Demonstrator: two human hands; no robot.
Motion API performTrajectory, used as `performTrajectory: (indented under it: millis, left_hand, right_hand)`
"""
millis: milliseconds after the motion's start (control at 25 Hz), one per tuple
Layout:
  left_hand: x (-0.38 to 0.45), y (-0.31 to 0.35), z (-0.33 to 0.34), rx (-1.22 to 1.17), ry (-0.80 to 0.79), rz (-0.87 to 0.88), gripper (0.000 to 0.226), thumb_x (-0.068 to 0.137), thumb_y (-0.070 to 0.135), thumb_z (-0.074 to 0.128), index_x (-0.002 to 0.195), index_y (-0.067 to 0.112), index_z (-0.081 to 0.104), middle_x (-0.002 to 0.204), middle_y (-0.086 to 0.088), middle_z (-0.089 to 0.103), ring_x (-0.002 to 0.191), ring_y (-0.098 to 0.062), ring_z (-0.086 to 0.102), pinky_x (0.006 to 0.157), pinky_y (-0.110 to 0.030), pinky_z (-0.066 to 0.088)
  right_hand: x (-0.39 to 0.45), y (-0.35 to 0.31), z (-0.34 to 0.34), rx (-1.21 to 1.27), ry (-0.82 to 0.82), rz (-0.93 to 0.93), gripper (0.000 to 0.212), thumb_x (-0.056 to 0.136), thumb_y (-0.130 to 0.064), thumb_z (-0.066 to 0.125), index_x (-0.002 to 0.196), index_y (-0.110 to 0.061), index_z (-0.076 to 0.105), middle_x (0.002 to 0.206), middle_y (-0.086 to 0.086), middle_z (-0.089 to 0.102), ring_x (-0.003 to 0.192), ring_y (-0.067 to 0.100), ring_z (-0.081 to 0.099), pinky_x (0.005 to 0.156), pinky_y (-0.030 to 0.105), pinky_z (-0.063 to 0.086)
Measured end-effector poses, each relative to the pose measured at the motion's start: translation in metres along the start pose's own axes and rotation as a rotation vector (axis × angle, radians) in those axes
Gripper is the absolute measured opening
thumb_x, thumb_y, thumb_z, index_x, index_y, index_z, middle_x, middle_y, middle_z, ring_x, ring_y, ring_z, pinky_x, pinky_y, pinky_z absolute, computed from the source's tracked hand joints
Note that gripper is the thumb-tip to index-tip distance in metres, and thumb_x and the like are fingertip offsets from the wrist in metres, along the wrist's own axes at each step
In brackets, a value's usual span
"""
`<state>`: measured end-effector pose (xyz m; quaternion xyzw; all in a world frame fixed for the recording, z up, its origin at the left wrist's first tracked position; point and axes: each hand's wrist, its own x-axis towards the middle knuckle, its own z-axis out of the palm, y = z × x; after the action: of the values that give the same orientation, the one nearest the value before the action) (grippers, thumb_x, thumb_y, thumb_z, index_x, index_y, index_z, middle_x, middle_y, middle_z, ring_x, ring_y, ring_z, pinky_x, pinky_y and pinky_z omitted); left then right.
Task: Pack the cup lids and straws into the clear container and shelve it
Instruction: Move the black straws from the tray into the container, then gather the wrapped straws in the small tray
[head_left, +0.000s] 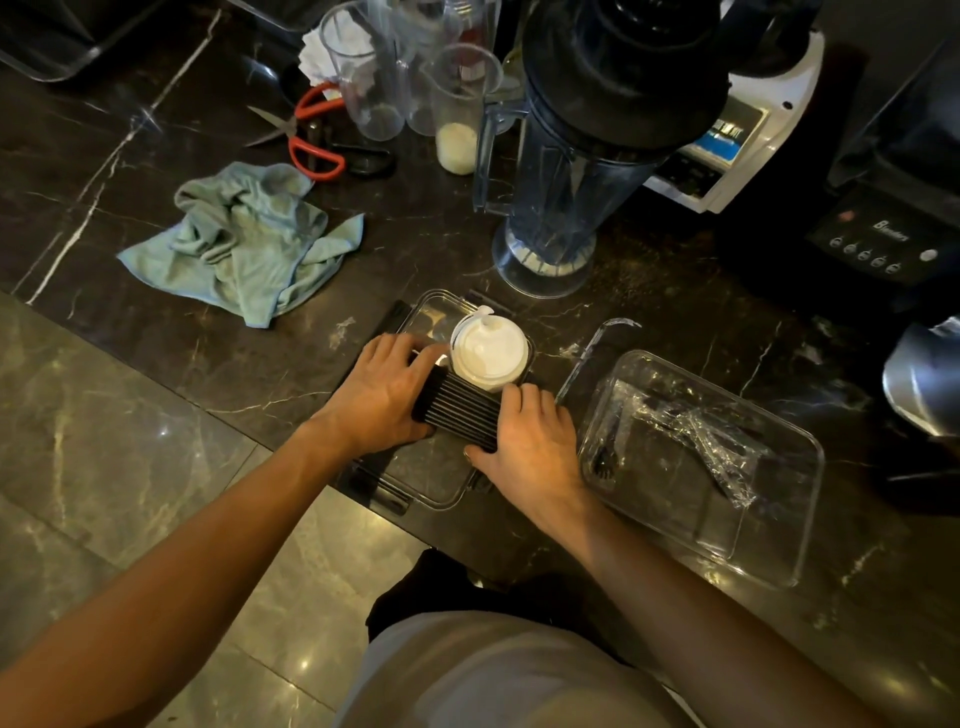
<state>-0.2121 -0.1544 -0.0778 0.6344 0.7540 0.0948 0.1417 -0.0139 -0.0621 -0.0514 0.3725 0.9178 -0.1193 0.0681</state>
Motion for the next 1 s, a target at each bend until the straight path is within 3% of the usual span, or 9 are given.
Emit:
performTrajectory:
  millis: [280, 480, 560, 640, 720, 800, 920, 1000]
  left_hand:
    - [-0.011, 0.009, 0.001, 0.048, -0.009, 0.033, 0.109, 0.066, 0.043, 0.091, 0.156, 0.017, 0.036, 0.140, -0.015, 0.051, 0.128, -0.035, 0.051, 0.111, -0.056, 0.043]
    - [-0.010, 0.028, -0.024, 0.080, 0.015, 0.025, 0.109, 0.062, 0.046, 0.094, 0.153, 0.014, 0.044, 0.139, -0.022, 0.050, 0.126, -0.043, 0.050, 0.106, -0.062, 0.044]
    - [0.003, 0.052, -0.038, -0.008, 0.107, 0.001, 0.097, 0.065, 0.043, 0.094, 0.147, 0.011, 0.052, 0.138, -0.023, 0.052, 0.124, -0.042, 0.051, 0.103, -0.058, 0.048]
    - [0.025, 0.087, -0.041, -0.199, 0.153, 0.016, 0.074, 0.075, 0.036, 0.089, 0.139, 0.012, 0.060, 0.133, -0.016, 0.056, 0.120, -0.029, 0.055, 0.101, -0.046, 0.051]
    - [0.049, 0.124, -0.036, -0.404, 0.086, 0.085, 0.054, 0.083, 0.032, 0.083, 0.131, 0.015, 0.065, 0.123, -0.005, 0.059, 0.106, -0.013, 0.060, 0.095, -0.039, 0.057]
    - [0.067, 0.159, -0.029, -0.463, -0.005, 0.177, 0.041, 0.089, 0.031, 0.077, 0.127, 0.019, 0.066, 0.117, 0.003, 0.059, 0.092, -0.005, 0.063, 0.086, -0.040, 0.060]
    - [0.085, 0.198, -0.015, -0.237, -0.046, 0.153, 0.036, 0.097, 0.030, 0.067, 0.130, 0.020, 0.063, 0.126, -0.003, 0.061, 0.101, -0.019, 0.069, 0.089, -0.037, 0.057]
    - [0.089, 0.203, -0.009, -0.202, -0.030, 0.104, 0.033, 0.096, 0.022, 0.066, 0.128, 0.016, 0.064, 0.123, -0.008, 0.064, 0.103, -0.025, 0.069, 0.087, -0.035, 0.053]
  right_hand:
    - [-0.014, 0.008, -0.039, 0.068, 0.057, -0.058, 0.075, 0.082, -0.058, 0.075, 0.135, -0.012, 0.050, 0.133, 0.008, 0.056, 0.121, 0.025, 0.054, 0.101, 0.041, 0.048]
    - [-0.035, 0.050, -0.068, 0.177, 0.241, 0.056, 0.064, 0.088, -0.052, 0.073, 0.133, -0.009, 0.055, 0.124, 0.009, 0.064, 0.113, 0.024, 0.061, 0.095, 0.037, 0.051]
    - [-0.043, 0.079, -0.073, 0.241, 0.267, 0.164, 0.055, 0.093, -0.047, 0.070, 0.131, -0.010, 0.056, 0.122, 0.008, 0.064, 0.112, 0.023, 0.061, 0.093, 0.035, 0.051]
    - [-0.050, 0.111, -0.074, 0.298, 0.247, 0.286, 0.043, 0.097, -0.040, 0.068, 0.129, -0.012, 0.058, 0.119, 0.004, 0.065, 0.109, 0.019, 0.061, 0.088, 0.028, 0.049]
    - [-0.054, 0.144, -0.069, 0.313, 0.172, 0.400, 0.027, 0.099, -0.031, 0.066, 0.121, -0.015, 0.064, 0.111, 0.002, 0.069, 0.102, 0.019, 0.066, 0.076, 0.027, 0.045]
    - [-0.056, 0.173, -0.059, 0.278, 0.017, 0.483, 0.017, 0.100, -0.026, 0.062, 0.113, -0.018, 0.070, 0.104, 0.002, 0.074, 0.097, 0.022, 0.070, 0.074, 0.030, 0.048]
    - [-0.057, 0.197, -0.047, 0.397, -0.192, 0.441, 0.016, 0.100, -0.019, 0.060, 0.109, -0.025, 0.072, 0.105, -0.001, 0.074, 0.100, 0.020, 0.070, 0.085, 0.036, 0.057]
    - [-0.055, 0.190, -0.042, 0.384, -0.262, 0.238, 0.030, 0.099, -0.011, 0.061, 0.122, -0.029, 0.068, 0.119, -0.002, 0.069, 0.106, 0.018, 0.068, 0.089, 0.034, 0.057]
